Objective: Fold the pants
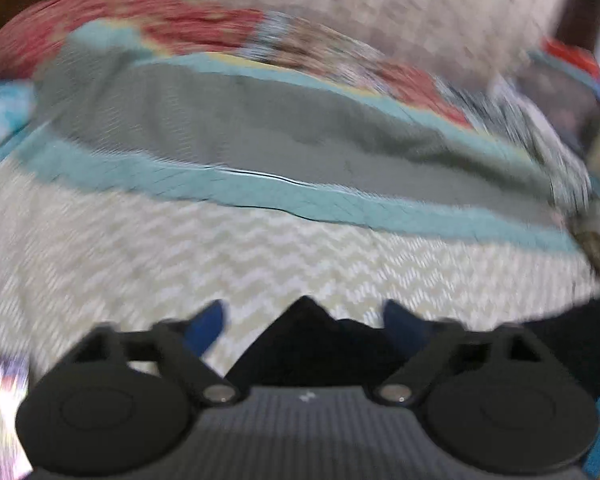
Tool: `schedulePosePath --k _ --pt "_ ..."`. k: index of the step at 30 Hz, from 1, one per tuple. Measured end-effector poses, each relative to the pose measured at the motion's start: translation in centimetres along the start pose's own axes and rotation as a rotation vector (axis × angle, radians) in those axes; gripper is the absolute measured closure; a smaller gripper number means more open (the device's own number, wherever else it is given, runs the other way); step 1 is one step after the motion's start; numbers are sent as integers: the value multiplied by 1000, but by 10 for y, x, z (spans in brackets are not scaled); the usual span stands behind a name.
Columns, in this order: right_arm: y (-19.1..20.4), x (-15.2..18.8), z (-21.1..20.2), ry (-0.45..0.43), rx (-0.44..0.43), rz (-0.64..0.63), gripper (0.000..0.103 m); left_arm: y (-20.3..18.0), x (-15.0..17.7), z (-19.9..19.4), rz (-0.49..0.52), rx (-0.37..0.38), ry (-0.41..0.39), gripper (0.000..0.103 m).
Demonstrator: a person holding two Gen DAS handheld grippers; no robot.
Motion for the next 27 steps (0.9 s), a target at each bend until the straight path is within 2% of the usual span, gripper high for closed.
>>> schedulePosePath --k 2,3,4,5,6,8,10,12,13,15,18,23,25,27 --pt "5 1 0 4 -4 -6 48 -7 -1 29 81 -11 44 6" --pt "5 0 1 3 -4 -4 48 -7 -1 45 105 -20 79 14" --pt "3 0 0 2 1 -1 48 -8 1 59 121 -24 115 29" --pt "2 0 -1 2 11 4 47 -9 4 71 140 -22 163 77" --pt "-3 -2 1 3 24 10 47 -11 7 82 147 -22 205 87" --pt "-13 -4 -2 0 52 31 47 -9 4 75 108 -18 156 91" --pt "-26 -8 -4 -13 85 60 47 7 -12 48 10 -10 34 90" --pt "-40 -15 -3 -28 105 79 47 42 -30 15 -188 7 -87 90" --pt "-44 -18 -1 -29 105 81 47 61 -39 2 -283 -9 -141 90" --pt "-47 -24 4 -30 92 76 47 89 -46 -12 -396 -38 -190 90" --pt "-41 -29 18 -19 55 56 47 107 -47 -13 -487 -57 -189 90" --pt "-18 -41 70 117 -45 -31 46 111 -38 -14 -532 -52 -184 90" --pt "-10 -44 88 171 -25 -46 46 111 -37 -15 -526 -64 -185 90" --pt "-9 -48 86 147 12 -69 46 111 -36 -20 -533 -55 -189 90"
Point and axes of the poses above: each gripper's, at about its wrist camera, not at the fingertips, and z roughly the way its jaws point, y to its left, x to its underside, the point moved 1 cm from there along z, roughly the way its jaws point, and after that the axes turned 12 degrees about -z, right-handed, at the moved point
